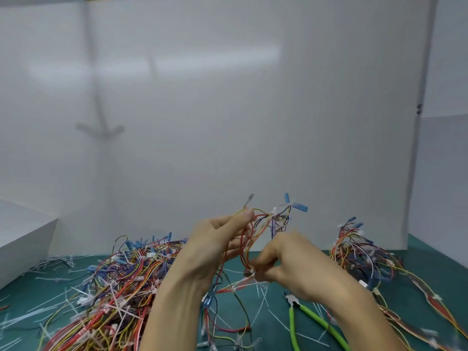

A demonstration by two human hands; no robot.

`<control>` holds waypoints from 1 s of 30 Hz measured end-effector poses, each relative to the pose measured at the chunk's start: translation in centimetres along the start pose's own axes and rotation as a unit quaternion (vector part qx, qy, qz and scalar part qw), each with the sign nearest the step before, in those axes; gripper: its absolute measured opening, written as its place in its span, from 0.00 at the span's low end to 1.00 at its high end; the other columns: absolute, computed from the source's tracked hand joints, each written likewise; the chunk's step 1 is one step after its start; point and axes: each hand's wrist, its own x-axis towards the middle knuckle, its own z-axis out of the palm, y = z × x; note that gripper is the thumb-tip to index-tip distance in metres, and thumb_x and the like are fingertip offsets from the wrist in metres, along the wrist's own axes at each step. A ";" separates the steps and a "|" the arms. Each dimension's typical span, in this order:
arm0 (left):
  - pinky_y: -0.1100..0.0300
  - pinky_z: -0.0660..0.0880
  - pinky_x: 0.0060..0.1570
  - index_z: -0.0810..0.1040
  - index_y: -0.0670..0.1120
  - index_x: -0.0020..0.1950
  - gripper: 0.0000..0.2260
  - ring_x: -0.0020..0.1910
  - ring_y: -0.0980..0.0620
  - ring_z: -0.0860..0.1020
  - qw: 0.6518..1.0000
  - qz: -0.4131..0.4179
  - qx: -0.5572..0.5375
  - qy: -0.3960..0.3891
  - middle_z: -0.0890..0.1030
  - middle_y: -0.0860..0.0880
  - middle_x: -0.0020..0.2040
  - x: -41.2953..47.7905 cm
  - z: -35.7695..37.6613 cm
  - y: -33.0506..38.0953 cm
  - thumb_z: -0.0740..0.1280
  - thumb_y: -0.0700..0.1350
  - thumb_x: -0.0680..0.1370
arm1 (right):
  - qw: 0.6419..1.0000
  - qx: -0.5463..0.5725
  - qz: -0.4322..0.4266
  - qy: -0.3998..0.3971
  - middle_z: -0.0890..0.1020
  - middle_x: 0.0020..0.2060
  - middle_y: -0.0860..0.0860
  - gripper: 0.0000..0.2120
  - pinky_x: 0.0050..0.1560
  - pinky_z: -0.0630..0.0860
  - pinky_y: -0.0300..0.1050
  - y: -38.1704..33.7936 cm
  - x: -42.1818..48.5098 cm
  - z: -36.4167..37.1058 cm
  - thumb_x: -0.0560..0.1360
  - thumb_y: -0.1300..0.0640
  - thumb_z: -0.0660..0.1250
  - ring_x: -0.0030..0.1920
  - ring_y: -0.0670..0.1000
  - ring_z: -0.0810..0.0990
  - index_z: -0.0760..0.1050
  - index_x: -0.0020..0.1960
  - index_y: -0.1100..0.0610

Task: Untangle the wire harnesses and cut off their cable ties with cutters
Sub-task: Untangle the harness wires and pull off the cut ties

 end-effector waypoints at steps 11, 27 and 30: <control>0.60 0.79 0.54 0.86 0.45 0.51 0.08 0.44 0.51 0.85 0.985 0.155 0.077 0.004 0.86 0.44 0.42 -0.5 0.4 0.3 0.73 0.38 0.74 | 0.905 0.285 0.095 0.299 0.87 0.37 0.51 0.22 0.41 0.83 0.43 0.1 -0.2 -2.3 0.76 0.70 0.55 0.36 0.47 0.85 0.84 0.40 0.54; 0.61 0.77 0.57 0.77 0.61 0.66 0.22 0.60 0.56 0.79 0.944 0.253 0.193 -0.090 0.81 0.53 0.57 -1.4 1.8 0.9 0.69 0.38 0.78 | 0.820 0.452 0.007 0.352 0.87 0.38 0.49 0.06 0.34 0.81 0.38 -0.8 -1.0 -2.7 0.75 0.63 0.71 0.39 0.47 0.86 0.82 0.47 0.53; 0.66 0.77 0.51 0.74 0.55 0.67 0.22 0.56 0.52 0.83 0.966 0.230 0.098 -0.068 0.82 0.54 0.56 -1.3 1.4 0.9 0.72 0.39 0.76 | 0.786 0.491 0.002 0.375 0.87 0.38 0.50 0.05 0.33 0.80 0.36 -0.7 -1.1 -3.0 0.75 0.63 0.70 0.38 0.46 0.86 0.82 0.47 0.54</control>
